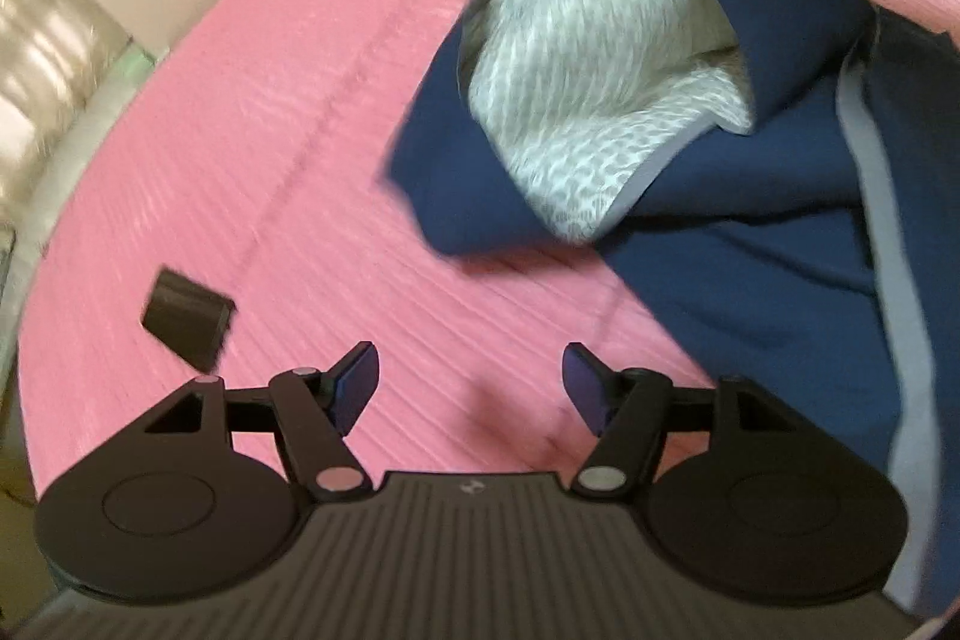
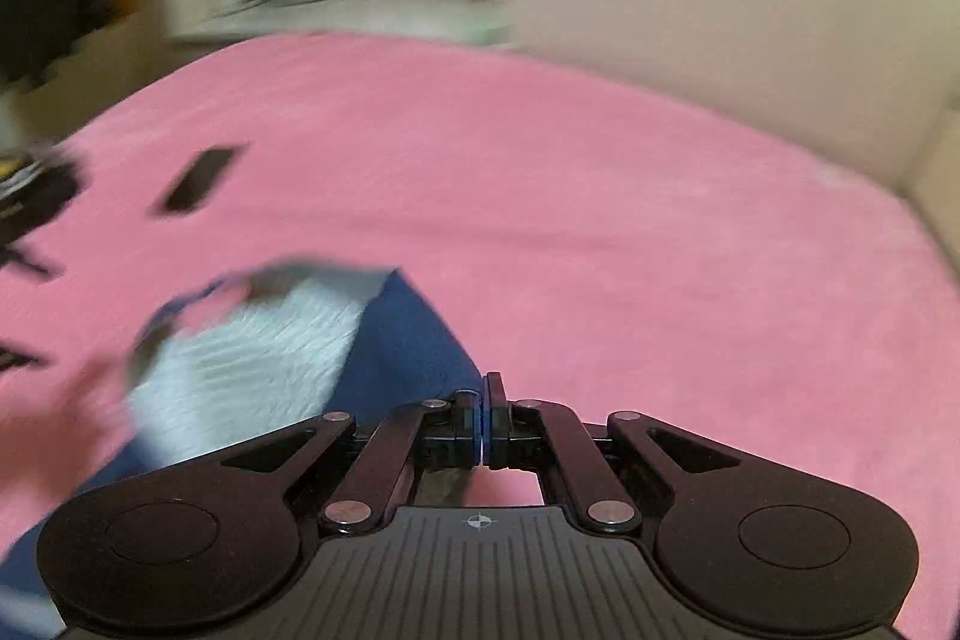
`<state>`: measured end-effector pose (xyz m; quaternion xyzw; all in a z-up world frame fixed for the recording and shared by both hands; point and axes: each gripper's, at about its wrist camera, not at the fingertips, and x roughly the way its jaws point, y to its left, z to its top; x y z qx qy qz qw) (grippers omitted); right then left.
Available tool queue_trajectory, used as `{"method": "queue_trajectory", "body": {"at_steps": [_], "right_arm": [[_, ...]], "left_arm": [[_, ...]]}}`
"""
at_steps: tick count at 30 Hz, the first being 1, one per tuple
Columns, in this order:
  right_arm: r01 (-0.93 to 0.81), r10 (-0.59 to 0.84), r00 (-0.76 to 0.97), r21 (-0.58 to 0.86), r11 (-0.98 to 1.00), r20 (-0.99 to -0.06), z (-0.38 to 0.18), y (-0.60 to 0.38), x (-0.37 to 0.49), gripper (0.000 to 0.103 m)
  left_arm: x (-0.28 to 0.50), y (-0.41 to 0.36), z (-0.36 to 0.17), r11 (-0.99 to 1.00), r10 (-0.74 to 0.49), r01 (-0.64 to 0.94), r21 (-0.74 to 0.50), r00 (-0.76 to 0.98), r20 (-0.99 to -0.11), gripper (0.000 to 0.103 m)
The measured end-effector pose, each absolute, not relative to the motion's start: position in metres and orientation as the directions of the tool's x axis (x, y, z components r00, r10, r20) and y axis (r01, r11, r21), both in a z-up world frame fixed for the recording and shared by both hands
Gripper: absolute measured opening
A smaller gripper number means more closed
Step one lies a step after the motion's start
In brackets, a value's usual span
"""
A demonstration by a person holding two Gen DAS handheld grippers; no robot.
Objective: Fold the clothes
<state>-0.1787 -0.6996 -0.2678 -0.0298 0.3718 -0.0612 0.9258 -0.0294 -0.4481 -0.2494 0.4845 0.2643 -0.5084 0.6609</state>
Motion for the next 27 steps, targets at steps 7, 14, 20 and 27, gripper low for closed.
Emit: {"method": "queue_trajectory", "body": {"at_steps": [7,14,20,27], "right_arm": [[0.299,-0.272,0.638,-0.094,0.95,-0.721,-0.284,-0.741,-0.173,0.072],[0.353,-0.052,0.582,0.195,0.915,-0.812,-0.3,-0.647,-0.273,0.072],[0.404,-0.035,0.488,0.191,0.895,-0.872,-0.321,-0.616,-0.323,0.072],[0.26,-0.038,0.473,0.099,0.961,-0.88,-0.363,-0.661,-0.294,0.072]], "left_arm": [[-0.012,-0.471,-0.242,0.089,-0.439,0.937,0.339,0.342,-0.831,0.064],[-0.061,-0.44,-0.259,0.124,-0.368,0.989,0.085,0.125,-0.921,0.063],[-0.14,-0.385,-0.27,0.024,-0.298,0.989,-0.148,-0.134,-0.945,0.064],[-0.173,-0.358,-0.297,-0.027,-0.213,0.994,-0.103,-0.106,-0.971,0.041]]}}
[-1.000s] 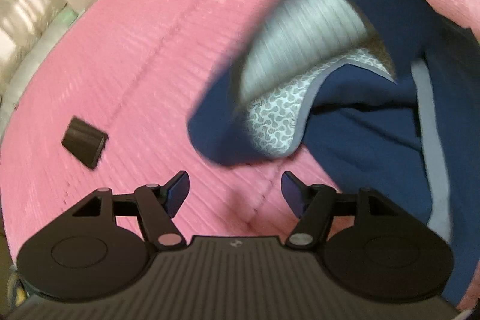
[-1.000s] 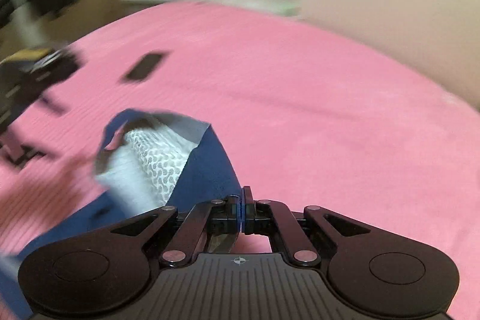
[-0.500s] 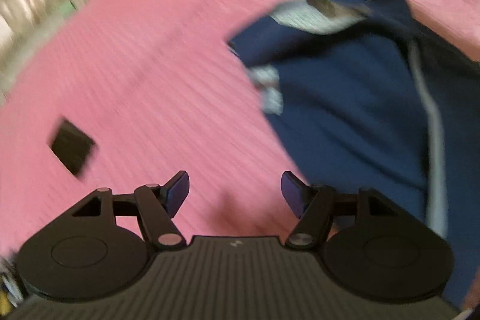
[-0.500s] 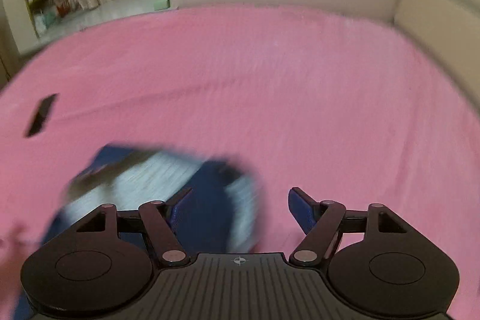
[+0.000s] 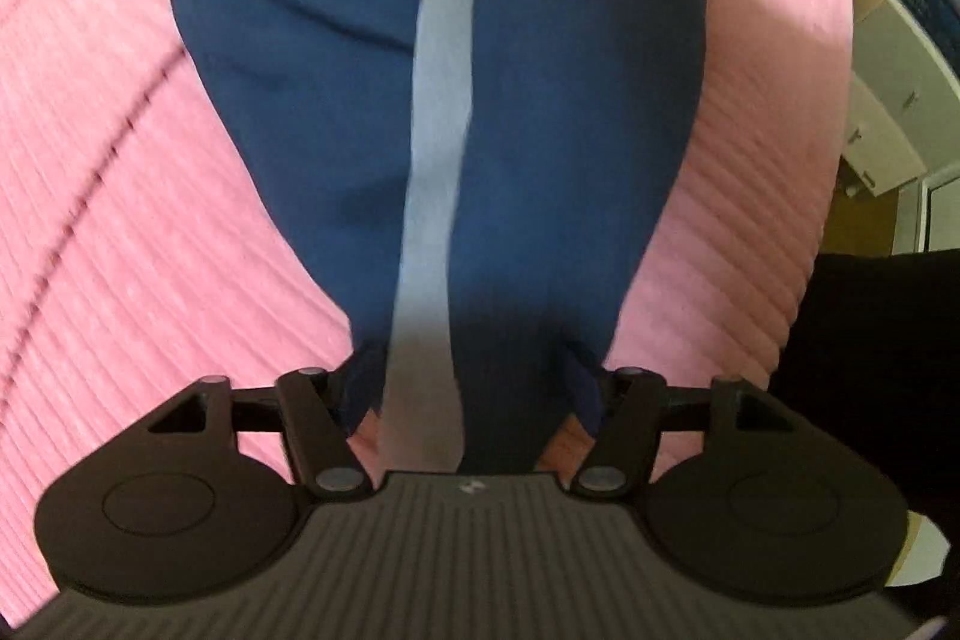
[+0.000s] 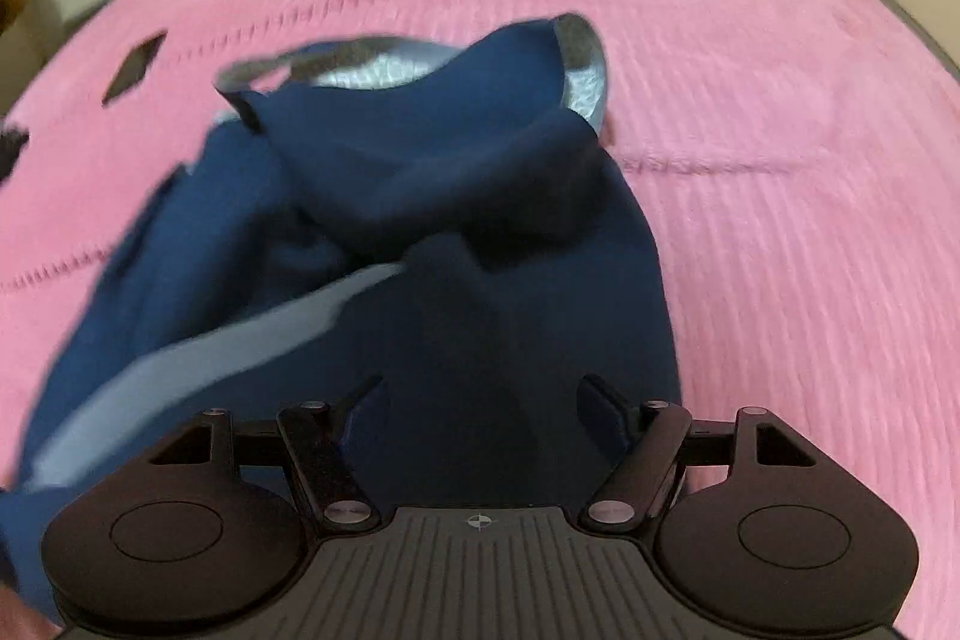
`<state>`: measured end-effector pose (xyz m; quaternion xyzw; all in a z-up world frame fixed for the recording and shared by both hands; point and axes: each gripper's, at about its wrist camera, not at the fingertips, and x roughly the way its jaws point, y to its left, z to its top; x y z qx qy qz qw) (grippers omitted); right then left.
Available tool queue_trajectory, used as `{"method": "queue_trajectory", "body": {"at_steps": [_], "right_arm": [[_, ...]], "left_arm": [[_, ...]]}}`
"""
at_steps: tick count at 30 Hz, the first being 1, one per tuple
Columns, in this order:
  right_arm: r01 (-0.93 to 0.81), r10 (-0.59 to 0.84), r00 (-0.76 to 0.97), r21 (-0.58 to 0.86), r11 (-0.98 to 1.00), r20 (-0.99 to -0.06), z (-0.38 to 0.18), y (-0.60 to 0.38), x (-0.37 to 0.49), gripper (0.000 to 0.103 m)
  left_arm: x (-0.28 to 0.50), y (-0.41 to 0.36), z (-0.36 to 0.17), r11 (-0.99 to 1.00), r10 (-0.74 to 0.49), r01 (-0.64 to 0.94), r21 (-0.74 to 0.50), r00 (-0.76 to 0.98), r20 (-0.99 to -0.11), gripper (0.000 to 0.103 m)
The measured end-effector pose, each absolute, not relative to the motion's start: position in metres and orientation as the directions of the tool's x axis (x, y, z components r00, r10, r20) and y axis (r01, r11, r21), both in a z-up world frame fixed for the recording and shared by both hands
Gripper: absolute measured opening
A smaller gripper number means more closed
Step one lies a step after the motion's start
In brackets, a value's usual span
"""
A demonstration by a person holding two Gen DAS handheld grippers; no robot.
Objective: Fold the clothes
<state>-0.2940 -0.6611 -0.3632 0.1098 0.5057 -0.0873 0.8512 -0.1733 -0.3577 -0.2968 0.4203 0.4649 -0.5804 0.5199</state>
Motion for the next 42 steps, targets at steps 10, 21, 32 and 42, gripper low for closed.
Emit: {"method": "queue_trajectory", "body": {"at_steps": [10,21,32,42], "right_arm": [[0.045,0.186,0.384,0.22,0.974,-0.904,-0.288,-0.642,-0.414,0.003],[0.158,0.048,0.038,0.054,0.986,-0.998,-0.328,-0.616,-0.547,0.003],[0.274,0.037,0.273,0.115,0.955,-0.961,-0.312,-0.655,-0.459,0.082],[0.239,0.068,0.508,0.216,0.946,-0.859,-0.331,-0.729,-0.315,0.082]], "left_arm": [[-0.193,-0.337,-0.244,-0.139,-0.255,0.978,-0.155,-0.186,-0.949,0.001],[-0.227,-0.32,-0.238,-0.314,-0.079,0.903,-0.292,-0.332,-0.94,0.002],[-0.11,-0.351,-0.241,0.05,-0.272,0.981,-0.189,-0.169,-0.947,0.035],[0.01,-0.476,-0.284,0.322,-0.441,0.937,-0.138,0.019,-0.897,0.038]]}}
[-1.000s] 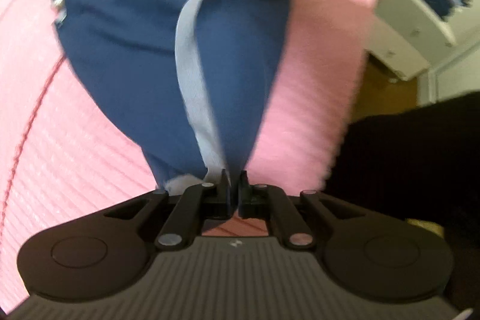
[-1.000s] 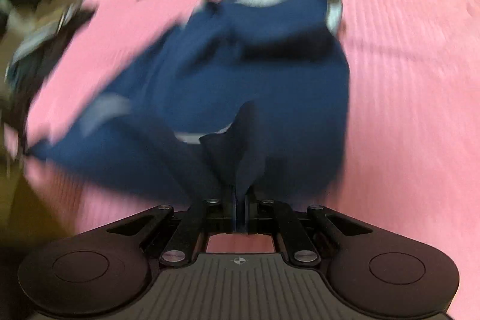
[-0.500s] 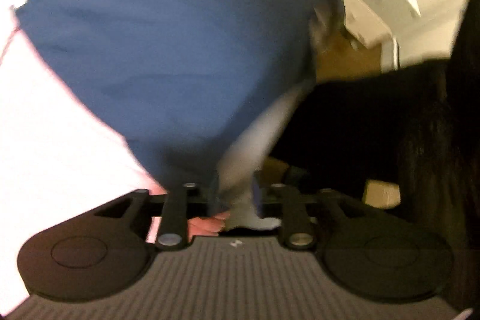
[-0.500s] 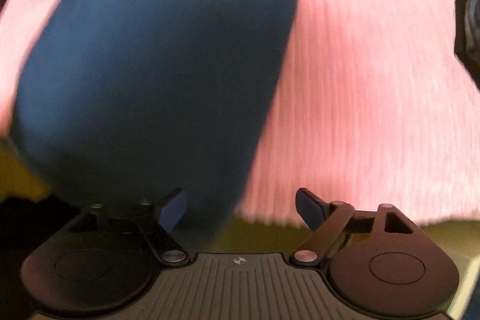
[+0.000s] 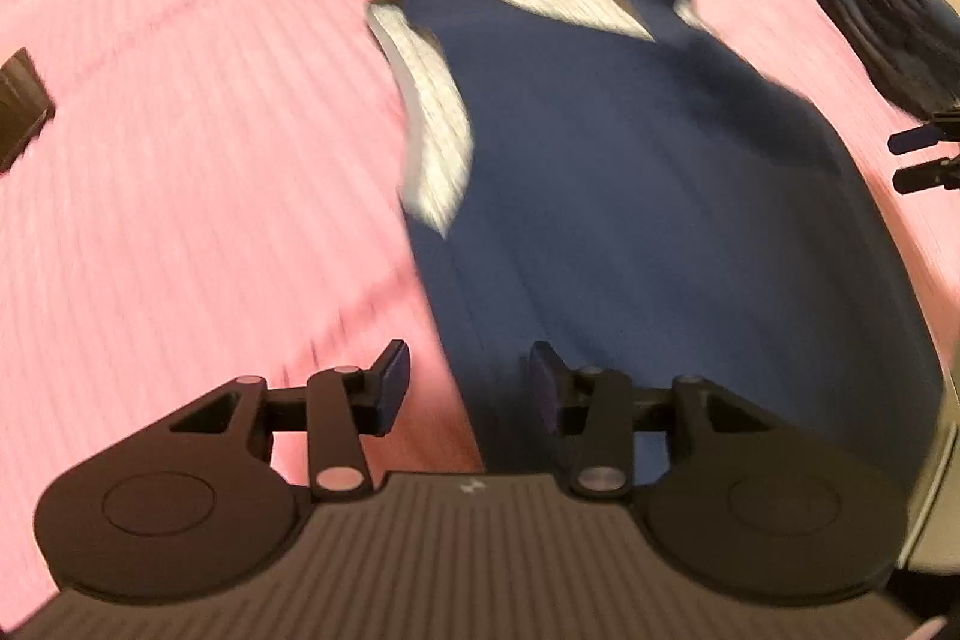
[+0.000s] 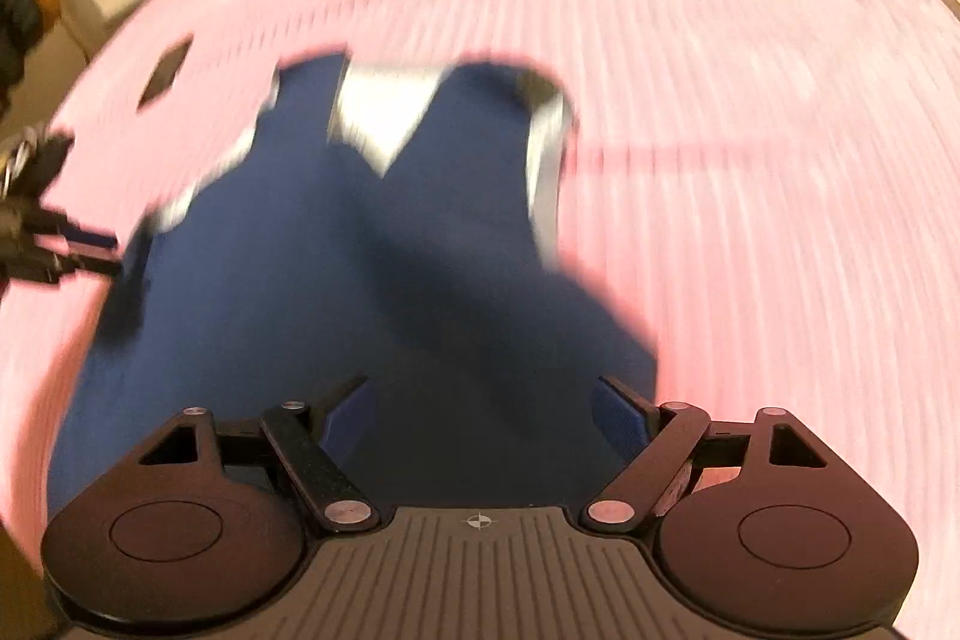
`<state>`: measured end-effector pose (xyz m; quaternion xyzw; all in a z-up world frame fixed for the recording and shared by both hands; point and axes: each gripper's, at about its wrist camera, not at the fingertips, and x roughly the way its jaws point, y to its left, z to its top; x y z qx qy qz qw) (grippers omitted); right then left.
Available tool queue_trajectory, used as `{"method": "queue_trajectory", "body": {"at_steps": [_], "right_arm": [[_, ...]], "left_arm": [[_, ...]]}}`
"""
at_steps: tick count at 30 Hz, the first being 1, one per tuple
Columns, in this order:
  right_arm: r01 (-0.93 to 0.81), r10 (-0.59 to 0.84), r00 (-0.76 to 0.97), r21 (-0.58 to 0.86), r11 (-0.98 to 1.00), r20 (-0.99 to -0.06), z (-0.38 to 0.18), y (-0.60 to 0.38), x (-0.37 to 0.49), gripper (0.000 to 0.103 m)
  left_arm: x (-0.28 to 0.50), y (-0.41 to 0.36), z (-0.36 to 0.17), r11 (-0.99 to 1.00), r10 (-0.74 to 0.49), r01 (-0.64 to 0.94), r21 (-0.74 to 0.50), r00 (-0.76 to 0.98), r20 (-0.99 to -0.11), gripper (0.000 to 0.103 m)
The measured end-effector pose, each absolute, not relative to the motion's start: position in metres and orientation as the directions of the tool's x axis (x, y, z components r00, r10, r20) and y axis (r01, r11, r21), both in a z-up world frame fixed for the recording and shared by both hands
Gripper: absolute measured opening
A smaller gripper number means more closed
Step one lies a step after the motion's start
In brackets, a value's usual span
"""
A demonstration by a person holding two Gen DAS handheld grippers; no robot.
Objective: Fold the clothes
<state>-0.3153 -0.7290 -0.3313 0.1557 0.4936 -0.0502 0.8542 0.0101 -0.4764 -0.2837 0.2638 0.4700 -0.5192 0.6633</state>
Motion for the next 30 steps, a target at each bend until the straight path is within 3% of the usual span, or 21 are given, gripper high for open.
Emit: {"method": "queue_trajectory", "body": {"at_steps": [6,9,13,19,20,21,22,23,25,26,30], "right_arm": [[0.168,0.108,0.481,0.213,0.963,-0.87,-0.363,-0.769,-0.25,0.082],[0.221,0.091,0.545,0.247,0.943,-0.834,-0.369,-0.779,-0.242,0.082],[0.244,0.056,0.632,0.267,0.932,-0.773,-0.367,-0.799,-0.223,0.082],[0.103,0.083,0.623,0.187,0.977,-0.777,-0.378,-0.806,-0.182,0.082],[0.086,0.089,0.61,0.178,0.98,-0.788,-0.383,-0.805,-0.178,0.071],[0.071,0.095,0.594,0.17,0.983,-0.799,-0.388,-0.804,-0.174,0.054],[0.056,0.1,0.577,0.162,0.985,-0.81,-0.393,-0.803,-0.169,0.014],[0.064,0.092,0.576,0.157,0.986,-0.812,-0.391,-0.803,-0.17,0.002],[0.093,0.066,0.583,0.147,0.985,-0.81,-0.382,-0.803,-0.175,0.001],[0.107,0.053,0.586,0.142,0.984,-0.809,-0.377,-0.803,-0.178,0.0],[0.06,0.029,0.68,0.095,0.994,-0.733,-0.315,-0.809,-0.163,0.0]], "left_arm": [[0.039,-0.521,-0.305,0.368,-0.422,0.915,-0.164,0.008,-0.906,0.04],[0.039,-0.536,-0.316,0.352,-0.403,0.921,-0.169,-0.014,-0.915,0.038],[0.06,-0.563,-0.3,0.345,-0.49,0.923,-0.172,0.02,-0.872,0.039],[0.08,-0.629,-0.298,0.288,-0.558,0.953,-0.089,0.091,-0.825,0.045],[0.081,-0.642,-0.303,0.274,-0.56,0.959,-0.078,0.093,-0.823,0.045],[0.081,-0.654,-0.31,0.26,-0.554,0.963,-0.067,0.092,-0.828,0.045],[0.082,-0.665,-0.317,0.245,-0.547,0.968,-0.055,0.091,-0.832,0.042],[0.081,-0.676,-0.326,0.235,-0.533,0.971,-0.051,0.085,-0.842,0.036],[0.078,-0.68,-0.331,0.228,-0.529,0.972,-0.055,0.076,-0.845,0.011],[0.078,-0.677,-0.325,0.236,-0.537,0.97,-0.055,0.082,-0.84,0.005],[0.09,-0.654,-0.275,0.266,-0.624,0.961,-0.079,0.109,-0.774,0.002]]}}
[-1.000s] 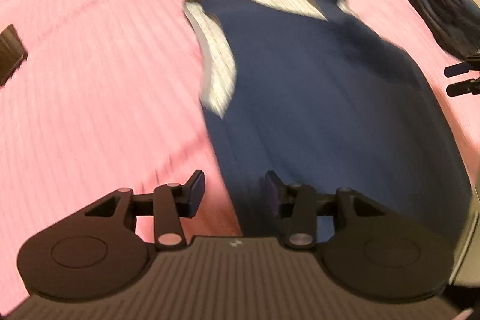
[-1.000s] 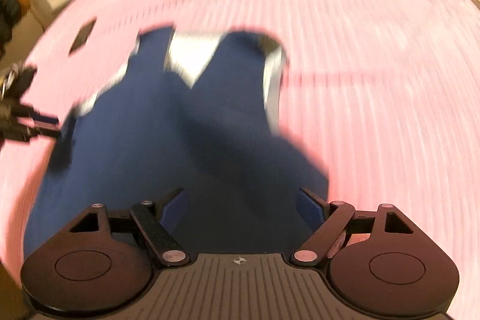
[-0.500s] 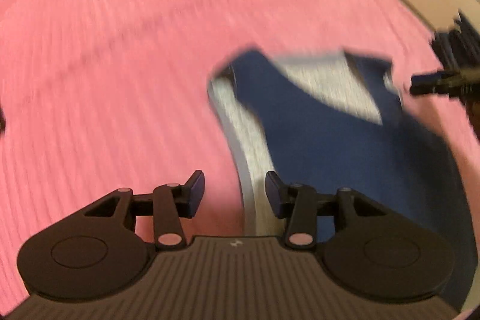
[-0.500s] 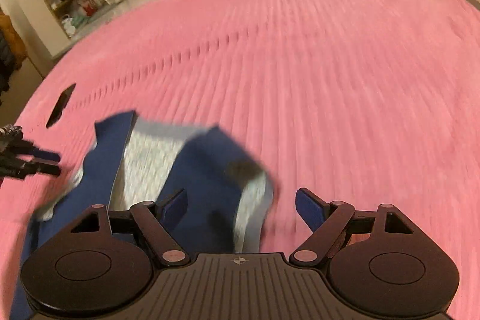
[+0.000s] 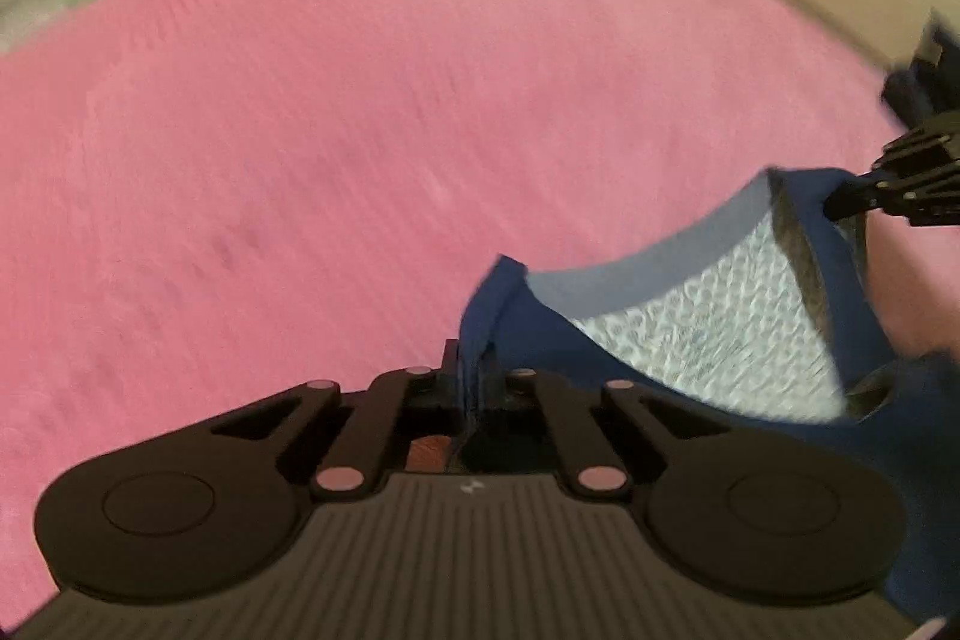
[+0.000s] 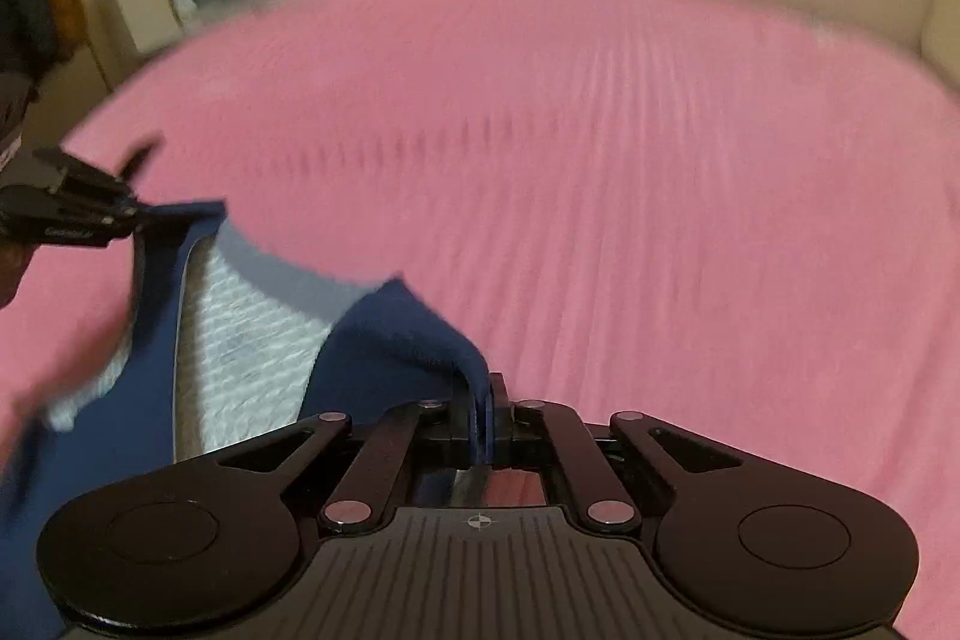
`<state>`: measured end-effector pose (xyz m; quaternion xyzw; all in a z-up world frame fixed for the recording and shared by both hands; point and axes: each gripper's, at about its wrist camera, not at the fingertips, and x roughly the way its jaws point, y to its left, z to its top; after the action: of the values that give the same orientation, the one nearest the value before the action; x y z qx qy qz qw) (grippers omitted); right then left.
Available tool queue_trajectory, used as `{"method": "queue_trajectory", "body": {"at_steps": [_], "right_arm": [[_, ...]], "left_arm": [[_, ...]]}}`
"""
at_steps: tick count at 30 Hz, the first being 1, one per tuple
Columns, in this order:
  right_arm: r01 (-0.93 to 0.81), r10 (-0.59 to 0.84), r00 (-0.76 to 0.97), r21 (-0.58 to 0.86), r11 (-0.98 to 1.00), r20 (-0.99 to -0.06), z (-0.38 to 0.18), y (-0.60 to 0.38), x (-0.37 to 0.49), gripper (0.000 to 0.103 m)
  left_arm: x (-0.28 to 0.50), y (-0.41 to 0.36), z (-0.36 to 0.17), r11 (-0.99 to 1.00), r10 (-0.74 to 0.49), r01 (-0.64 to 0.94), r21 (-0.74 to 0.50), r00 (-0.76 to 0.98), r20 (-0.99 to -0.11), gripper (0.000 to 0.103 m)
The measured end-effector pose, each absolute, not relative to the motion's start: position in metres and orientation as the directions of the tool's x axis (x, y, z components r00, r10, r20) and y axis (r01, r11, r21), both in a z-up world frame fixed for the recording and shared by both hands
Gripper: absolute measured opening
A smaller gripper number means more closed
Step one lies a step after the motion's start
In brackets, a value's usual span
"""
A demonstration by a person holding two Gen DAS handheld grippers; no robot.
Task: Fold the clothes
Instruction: 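Lay the navy garment flat on the bed and open both grippers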
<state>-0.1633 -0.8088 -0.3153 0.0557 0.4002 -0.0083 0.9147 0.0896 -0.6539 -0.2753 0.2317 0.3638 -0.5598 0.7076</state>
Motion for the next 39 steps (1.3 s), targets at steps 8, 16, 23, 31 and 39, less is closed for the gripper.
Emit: {"method": "queue_trajectory", "body": {"at_steps": [8,16,23,31,39], "right_arm": [[0.106,-0.096,0.75,-0.025,0.994,-0.654,-0.29,-0.807,-0.076,0.005],[0.191,-0.12,0.747,0.038,0.981,-0.654,-0.321,-0.784,-0.123,0.081],[0.27,-0.069,0.624,0.132,0.954,-0.779,-0.345,-0.742,-0.279,0.081],[0.386,-0.04,0.476,0.168,0.907,-0.879,-0.379,-0.665,-0.431,0.081],[0.476,-0.176,0.487,0.091,0.875,-0.856,-0.378,-0.621,-0.495,0.081]], "left_arm": [[0.151,-0.648,-0.213,0.435,-0.69,0.897,-0.082,0.273,-0.67,0.007],[0.159,-0.606,-0.256,0.622,-0.554,0.779,-0.076,0.37,-0.746,0.038],[0.063,-0.474,-0.282,0.573,-0.482,0.816,-0.075,0.261,-0.836,0.042],[-0.074,-0.348,-0.307,0.525,-0.446,0.813,-0.254,0.009,-0.895,0.042],[-0.142,-0.314,-0.339,0.363,-0.547,0.868,-0.339,-0.096,-0.832,0.041]]}}
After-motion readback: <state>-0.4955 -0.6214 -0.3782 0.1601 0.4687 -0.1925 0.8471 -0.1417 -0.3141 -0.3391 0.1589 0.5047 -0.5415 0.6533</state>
